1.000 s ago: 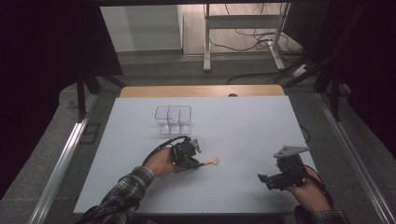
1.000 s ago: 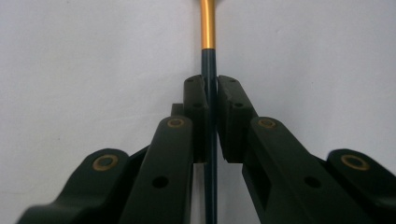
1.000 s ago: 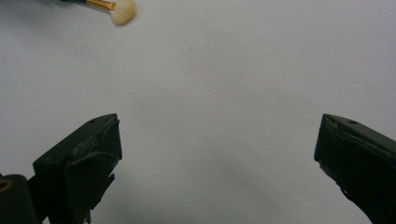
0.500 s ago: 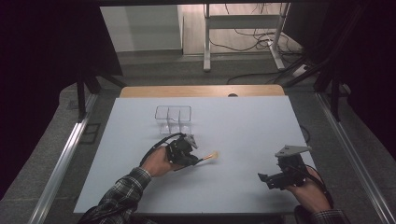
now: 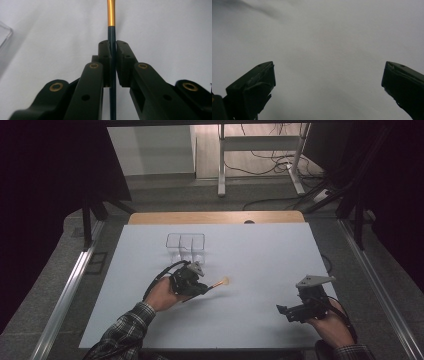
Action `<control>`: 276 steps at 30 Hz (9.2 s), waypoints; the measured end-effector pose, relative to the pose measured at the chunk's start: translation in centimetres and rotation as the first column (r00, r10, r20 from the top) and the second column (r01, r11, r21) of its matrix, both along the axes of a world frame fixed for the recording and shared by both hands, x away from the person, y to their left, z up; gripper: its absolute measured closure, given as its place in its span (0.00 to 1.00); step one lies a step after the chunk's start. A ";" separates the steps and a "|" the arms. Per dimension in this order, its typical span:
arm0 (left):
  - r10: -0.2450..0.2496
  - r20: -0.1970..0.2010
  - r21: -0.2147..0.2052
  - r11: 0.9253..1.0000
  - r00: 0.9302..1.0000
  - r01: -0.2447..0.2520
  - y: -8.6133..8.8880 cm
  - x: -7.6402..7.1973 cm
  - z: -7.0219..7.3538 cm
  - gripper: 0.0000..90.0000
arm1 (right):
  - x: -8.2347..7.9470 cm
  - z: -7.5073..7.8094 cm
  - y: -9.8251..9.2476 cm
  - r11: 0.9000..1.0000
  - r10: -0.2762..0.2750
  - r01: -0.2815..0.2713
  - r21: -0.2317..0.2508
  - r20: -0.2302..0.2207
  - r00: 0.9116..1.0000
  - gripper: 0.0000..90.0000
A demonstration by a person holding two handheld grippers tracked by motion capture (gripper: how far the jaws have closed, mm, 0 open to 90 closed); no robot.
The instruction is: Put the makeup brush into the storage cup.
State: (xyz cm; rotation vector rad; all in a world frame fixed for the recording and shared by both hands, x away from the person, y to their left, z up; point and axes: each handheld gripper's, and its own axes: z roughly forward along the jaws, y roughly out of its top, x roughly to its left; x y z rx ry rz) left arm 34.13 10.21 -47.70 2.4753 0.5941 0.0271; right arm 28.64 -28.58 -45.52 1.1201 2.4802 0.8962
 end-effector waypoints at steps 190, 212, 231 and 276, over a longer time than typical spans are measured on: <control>0.647 0.090 -0.559 0.662 0.757 -0.499 10.3 9.4 6.3 0.93 | 0.0 -0.1 -0.1 1.000 -0.028 0.028 0.006 -0.012 1.000 0.00; 0.664 0.119 -0.544 0.666 0.738 -0.511 9.8 10.5 4.3 0.93 | 0.0 -0.2 -0.1 1.000 -0.018 0.018 0.000 -0.012 1.000 0.00; 0.669 0.117 -0.531 0.667 0.734 -0.523 10.0 10.2 2.0 0.93 | 0.0 -0.2 0.0 1.000 -0.008 0.008 -0.009 -0.017 1.000 0.00; 0.620 0.100 -0.417 0.736 0.778 -0.533 8.8 10.0 1.7 0.06 | 0.0 -0.3 0.1 1.000 -0.003 0.003 -0.016 -0.018 1.000 0.00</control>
